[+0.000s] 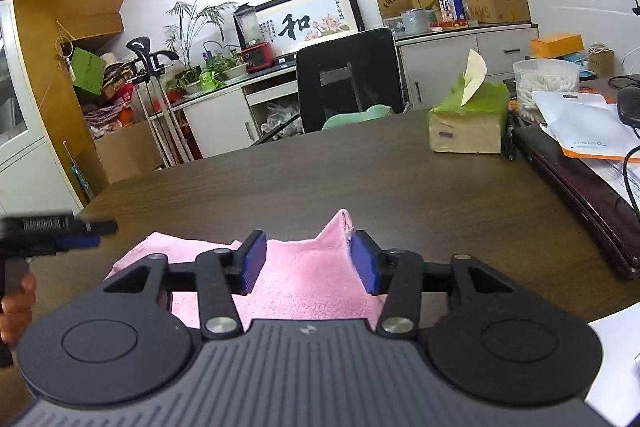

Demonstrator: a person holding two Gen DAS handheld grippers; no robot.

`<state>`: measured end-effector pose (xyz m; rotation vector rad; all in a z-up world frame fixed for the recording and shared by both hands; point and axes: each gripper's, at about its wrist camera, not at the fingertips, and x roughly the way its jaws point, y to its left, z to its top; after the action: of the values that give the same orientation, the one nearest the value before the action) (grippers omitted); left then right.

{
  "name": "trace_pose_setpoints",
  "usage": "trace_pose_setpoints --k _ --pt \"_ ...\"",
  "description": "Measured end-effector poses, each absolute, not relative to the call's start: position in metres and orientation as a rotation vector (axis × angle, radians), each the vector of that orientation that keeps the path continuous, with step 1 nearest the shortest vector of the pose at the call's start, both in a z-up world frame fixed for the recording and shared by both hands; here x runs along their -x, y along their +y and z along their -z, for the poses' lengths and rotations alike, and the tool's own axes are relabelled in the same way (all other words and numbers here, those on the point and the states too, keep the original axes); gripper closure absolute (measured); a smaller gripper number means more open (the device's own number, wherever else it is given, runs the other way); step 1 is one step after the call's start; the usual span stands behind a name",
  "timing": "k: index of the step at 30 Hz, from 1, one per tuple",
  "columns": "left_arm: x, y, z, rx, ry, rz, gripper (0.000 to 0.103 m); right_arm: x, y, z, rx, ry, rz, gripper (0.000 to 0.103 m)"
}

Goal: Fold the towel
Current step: 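Open both tools to release the folded towel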

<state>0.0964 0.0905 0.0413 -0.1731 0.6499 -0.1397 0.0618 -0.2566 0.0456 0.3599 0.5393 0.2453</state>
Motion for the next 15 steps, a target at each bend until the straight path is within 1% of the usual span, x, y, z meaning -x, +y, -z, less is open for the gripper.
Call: trace_pose_setpoints --k 4,8,10,14,15 --pt "-0.093 0.077 -0.028 0.089 0.693 0.138 0.042 -0.059 -0.257 -0.050 -0.356 0.520 -0.248 0.054" --pt "-0.090 0.077 -0.022 0.088 0.722 0.137 0.042 -0.060 -0.282 -0.051 -0.466 0.467 -0.216 0.054" --pt "-0.088 0.080 -0.021 0.090 0.720 0.134 0.042 -0.063 -0.296 -0.048 -0.512 0.436 -0.205 0.048" --pt "-0.084 0.083 -0.020 0.094 0.721 0.117 0.041 -0.069 -0.301 -0.043 -0.550 0.470 -0.305 0.047" --pt "-0.082 0.083 -0.020 0.094 0.719 0.111 0.041 -0.072 -0.299 -0.042 -0.537 0.494 -0.303 0.045"
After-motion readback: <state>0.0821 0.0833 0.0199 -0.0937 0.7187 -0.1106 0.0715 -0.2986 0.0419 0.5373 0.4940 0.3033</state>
